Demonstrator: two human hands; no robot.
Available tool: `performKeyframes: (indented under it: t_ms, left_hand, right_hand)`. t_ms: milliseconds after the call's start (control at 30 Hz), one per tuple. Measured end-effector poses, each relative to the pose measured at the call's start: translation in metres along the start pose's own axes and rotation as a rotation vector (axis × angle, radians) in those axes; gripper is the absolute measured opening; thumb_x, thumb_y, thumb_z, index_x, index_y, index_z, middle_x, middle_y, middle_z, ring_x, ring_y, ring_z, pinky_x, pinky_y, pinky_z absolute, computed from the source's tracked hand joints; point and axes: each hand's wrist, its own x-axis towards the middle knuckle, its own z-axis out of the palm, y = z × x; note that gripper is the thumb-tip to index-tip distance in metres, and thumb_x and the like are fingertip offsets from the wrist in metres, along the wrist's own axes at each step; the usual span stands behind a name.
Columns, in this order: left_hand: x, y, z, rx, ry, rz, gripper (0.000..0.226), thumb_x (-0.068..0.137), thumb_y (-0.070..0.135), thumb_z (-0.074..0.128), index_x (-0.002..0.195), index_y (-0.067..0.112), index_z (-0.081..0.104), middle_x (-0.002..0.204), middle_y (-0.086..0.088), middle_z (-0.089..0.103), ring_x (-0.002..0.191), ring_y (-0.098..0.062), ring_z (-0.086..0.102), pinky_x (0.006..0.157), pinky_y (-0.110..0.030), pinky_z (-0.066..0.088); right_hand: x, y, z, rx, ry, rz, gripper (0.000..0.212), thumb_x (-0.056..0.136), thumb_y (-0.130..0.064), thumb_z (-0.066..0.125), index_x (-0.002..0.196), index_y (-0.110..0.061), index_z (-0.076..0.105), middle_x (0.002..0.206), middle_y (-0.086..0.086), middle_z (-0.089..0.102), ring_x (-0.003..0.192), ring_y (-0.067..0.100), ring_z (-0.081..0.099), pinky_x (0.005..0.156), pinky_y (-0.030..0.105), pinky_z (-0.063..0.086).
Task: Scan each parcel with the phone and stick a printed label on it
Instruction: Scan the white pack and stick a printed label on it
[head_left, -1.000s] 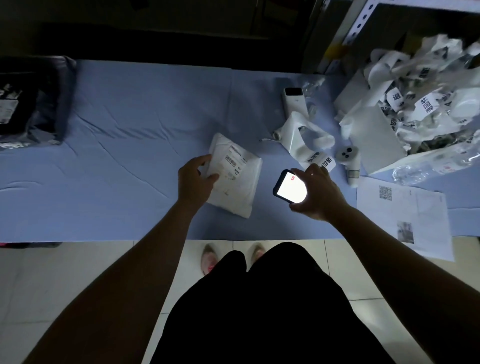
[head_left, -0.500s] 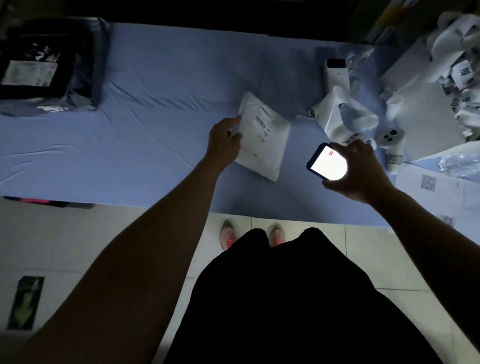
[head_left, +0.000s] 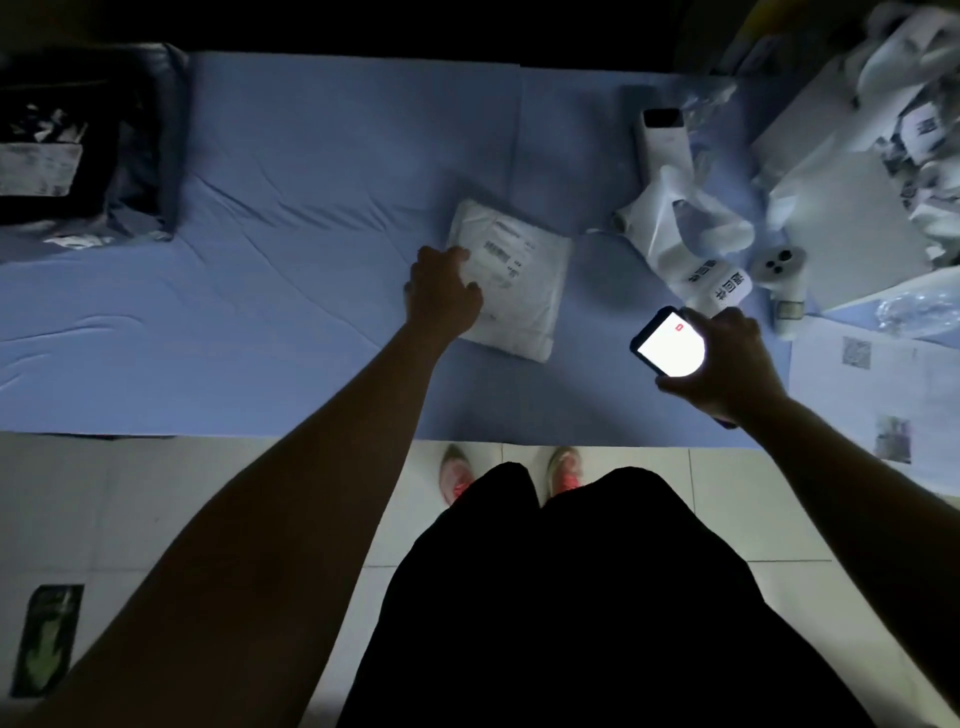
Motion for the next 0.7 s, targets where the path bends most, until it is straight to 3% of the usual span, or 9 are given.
performKeyframes:
  t_ms: [100, 233, 333, 433, 500, 600, 700]
  left_hand:
    - [-0.001, 0.023, 0.017, 0.189, 0.031, -0.01, 0.043, 0.089, 0.02, 0.061, 0.133, 0.018, 0.059, 0.137, -0.016, 0.048, 0.126, -0.036, 0.047, 0.105, -0.044, 0.039]
    - [-0.004, 0.08, 0.05, -0.006, -0.095, 0.169, 0.038, 0.087, 0.016, 0.066, 0.126, 0.013, 0.065, 0.124, -0.011, 0.065, 0.115, -0.031, 0.061, 0.097, -0.034, 0.048]
    - [-0.005, 0.129, 0.083, -0.063, -0.173, 0.224, 0.05, 0.087, 0.021, 0.069, 0.135, 0.015, 0.058, 0.123, -0.011, 0.065, 0.112, -0.028, 0.062, 0.093, -0.032, 0.048]
    - [0.001, 0.166, 0.12, -0.196, -0.209, 0.03, 0.065, 0.085, 0.04, 0.074, 0.139, 0.012, 0.052, 0.131, -0.01, 0.062, 0.122, -0.027, 0.058, 0.092, -0.029, 0.046]
    - [0.002, 0.188, 0.142, -0.328, -0.238, -0.113, 0.071, 0.078, 0.051, 0.078, 0.133, 0.012, 0.057, 0.118, 0.0, 0.067, 0.119, -0.024, 0.061, 0.081, -0.019, 0.045]
    - [0.001, 0.22, 0.174, -0.568, -0.305, -0.26, 0.058, 0.069, 0.053, 0.083, 0.112, 0.016, 0.069, 0.098, 0.007, 0.072, 0.095, -0.017, 0.069, 0.064, -0.017, 0.049]
    - [0.0, 0.25, 0.187, -0.935, -0.358, -0.601, 0.048, 0.073, 0.042, 0.086, 0.107, 0.014, 0.067, 0.092, -0.002, 0.071, 0.076, -0.016, 0.064, 0.043, -0.018, 0.047]
  right_hand:
    - [0.004, 0.024, 0.009, -0.006, -0.078, 0.034, 0.098, 0.069, -0.04, 0.092, 0.151, -0.016, 0.044, 0.125, 0.022, 0.051, 0.119, 0.038, 0.044, 0.098, 0.049, 0.048]
    - [0.018, 0.062, 0.016, 0.014, -0.12, 0.074, 0.099, 0.07, -0.043, 0.09, 0.153, -0.017, 0.042, 0.124, 0.021, 0.05, 0.121, 0.038, 0.044, 0.098, 0.05, 0.048]
    - [0.029, 0.086, 0.019, 0.054, -0.138, 0.082, 0.099, 0.07, -0.043, 0.09, 0.153, -0.019, 0.04, 0.126, 0.02, 0.048, 0.124, 0.039, 0.043, 0.099, 0.052, 0.048]
    - [0.036, 0.101, 0.023, 0.082, -0.131, 0.049, 0.096, 0.071, -0.049, 0.087, 0.151, -0.025, 0.04, 0.125, 0.017, 0.049, 0.123, 0.037, 0.046, 0.097, 0.05, 0.049]
    - [0.041, 0.109, 0.023, 0.065, -0.13, 0.019, 0.093, 0.07, -0.057, 0.084, 0.148, -0.027, 0.042, 0.124, 0.014, 0.052, 0.12, 0.036, 0.05, 0.094, 0.048, 0.048]
    - [0.044, 0.117, 0.021, 0.121, -0.038, 0.026, 0.087, 0.071, -0.064, 0.08, 0.142, -0.023, 0.052, 0.129, 0.013, 0.057, 0.123, 0.034, 0.052, 0.095, 0.046, 0.048]
    - [0.053, 0.12, 0.012, 0.401, 0.142, 0.007, 0.074, 0.081, -0.048, 0.081, 0.145, -0.021, 0.052, 0.137, 0.01, 0.056, 0.127, 0.031, 0.051, 0.098, 0.044, 0.047]
